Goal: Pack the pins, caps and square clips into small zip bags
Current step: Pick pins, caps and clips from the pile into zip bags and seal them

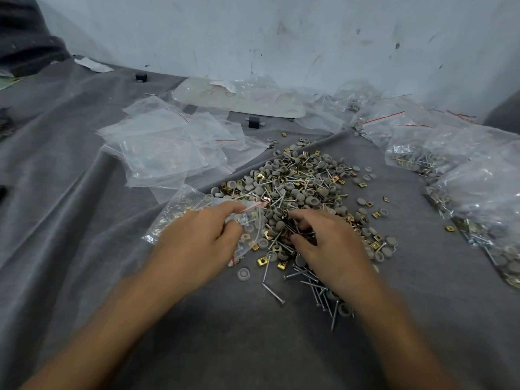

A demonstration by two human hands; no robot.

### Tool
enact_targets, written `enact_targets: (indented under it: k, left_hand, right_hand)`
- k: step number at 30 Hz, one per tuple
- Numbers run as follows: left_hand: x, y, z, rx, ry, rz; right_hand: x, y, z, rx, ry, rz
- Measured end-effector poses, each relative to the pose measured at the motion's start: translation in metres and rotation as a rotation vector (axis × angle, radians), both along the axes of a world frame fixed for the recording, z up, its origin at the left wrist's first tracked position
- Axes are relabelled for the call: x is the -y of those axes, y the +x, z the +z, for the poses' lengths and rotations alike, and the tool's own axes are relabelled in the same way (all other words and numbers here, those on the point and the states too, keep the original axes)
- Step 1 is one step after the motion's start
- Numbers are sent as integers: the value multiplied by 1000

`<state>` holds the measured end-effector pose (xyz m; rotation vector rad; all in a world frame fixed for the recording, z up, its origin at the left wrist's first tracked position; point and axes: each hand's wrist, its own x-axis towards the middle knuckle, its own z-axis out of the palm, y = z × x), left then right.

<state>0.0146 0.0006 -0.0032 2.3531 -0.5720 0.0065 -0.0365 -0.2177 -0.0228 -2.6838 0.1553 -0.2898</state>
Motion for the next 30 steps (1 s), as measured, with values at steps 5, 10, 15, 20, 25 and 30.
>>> enact_targets:
  k: [5, 10, 15, 20, 25, 30]
  left_hand:
    - [-1, 1, -1, -5, -7, 0]
    - [-2, 2, -2, 0, -10, 9]
    - [-3, 3, -2, -9, -18, 3]
    - [-3, 4, -2, -3, -16, 4]
    - [-4, 3, -2, 4, -17, 5]
    - [-2, 2, -2, 11, -16, 1]
  right_hand:
    - [-2, 4, -3, 38, -4, -20]
    - [0, 3, 1, 83, 63, -46]
    - [6, 2, 6, 149, 116, -99]
    - [6, 0, 8, 210, 242, -116]
    - [-1, 0, 9, 271, 620, -37]
    - [-26, -1, 4, 241, 753, 106]
